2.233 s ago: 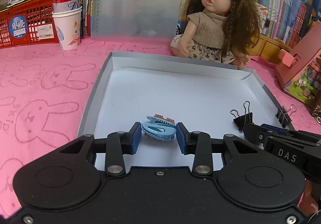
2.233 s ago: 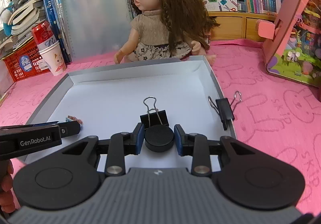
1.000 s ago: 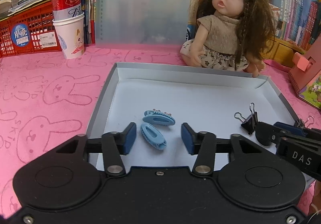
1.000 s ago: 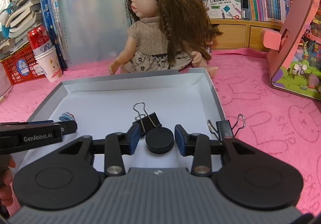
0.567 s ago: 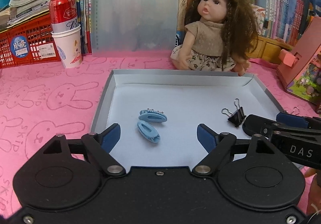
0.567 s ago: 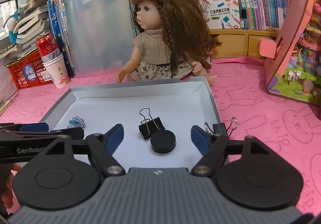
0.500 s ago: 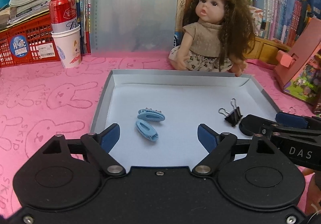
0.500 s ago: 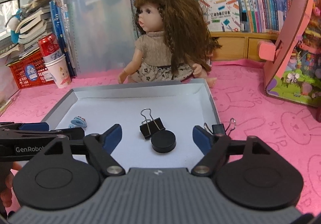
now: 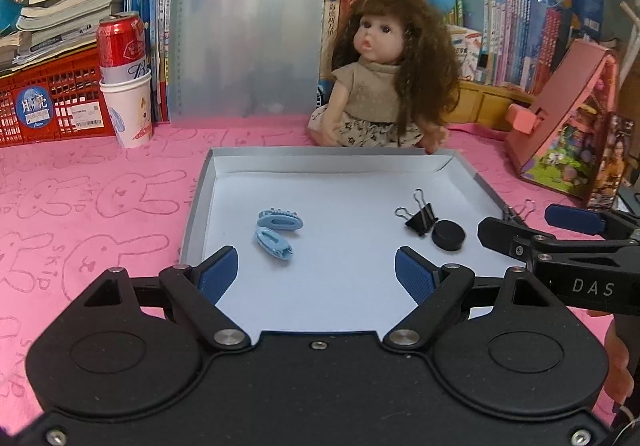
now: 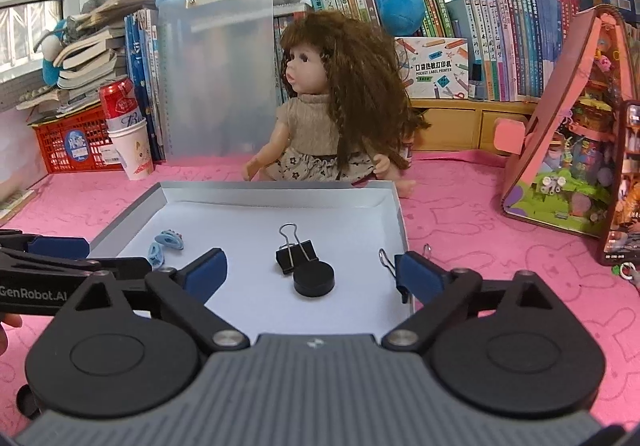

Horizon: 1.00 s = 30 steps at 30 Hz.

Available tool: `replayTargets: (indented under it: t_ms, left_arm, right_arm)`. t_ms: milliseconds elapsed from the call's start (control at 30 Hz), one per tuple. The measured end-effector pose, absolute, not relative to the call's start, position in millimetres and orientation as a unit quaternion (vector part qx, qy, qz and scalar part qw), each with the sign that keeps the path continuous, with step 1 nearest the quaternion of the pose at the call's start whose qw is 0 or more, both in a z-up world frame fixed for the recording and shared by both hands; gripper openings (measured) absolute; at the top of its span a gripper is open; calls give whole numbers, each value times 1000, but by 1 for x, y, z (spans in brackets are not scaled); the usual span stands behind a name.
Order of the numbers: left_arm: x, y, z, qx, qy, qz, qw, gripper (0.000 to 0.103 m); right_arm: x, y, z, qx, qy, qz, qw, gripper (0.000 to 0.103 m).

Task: Organize rigid objects
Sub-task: 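Withdraw both open tools from the tray toward the remaining objects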

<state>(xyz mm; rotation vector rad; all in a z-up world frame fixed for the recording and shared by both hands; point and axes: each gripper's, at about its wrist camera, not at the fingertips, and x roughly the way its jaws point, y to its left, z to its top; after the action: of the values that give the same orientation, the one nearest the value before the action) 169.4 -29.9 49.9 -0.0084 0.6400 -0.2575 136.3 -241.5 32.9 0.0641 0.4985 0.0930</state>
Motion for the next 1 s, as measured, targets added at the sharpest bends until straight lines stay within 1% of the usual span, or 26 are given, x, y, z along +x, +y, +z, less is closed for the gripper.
replayTargets:
  t_ms: [433, 733, 1000]
  left_arm:
    - [119, -15, 56, -22, 289, -149, 945, 86]
    - [88, -4, 49, -22, 291, -167, 942, 86]
    - [56, 2, 39, -5, 278, -159, 947, 87]
  right_arm:
    - [98, -241, 32, 19, 234, 73, 969, 103]
    - [68, -241, 26, 18, 227, 97, 969, 103]
    - [41, -234, 22, -17, 212, 120, 970, 103]
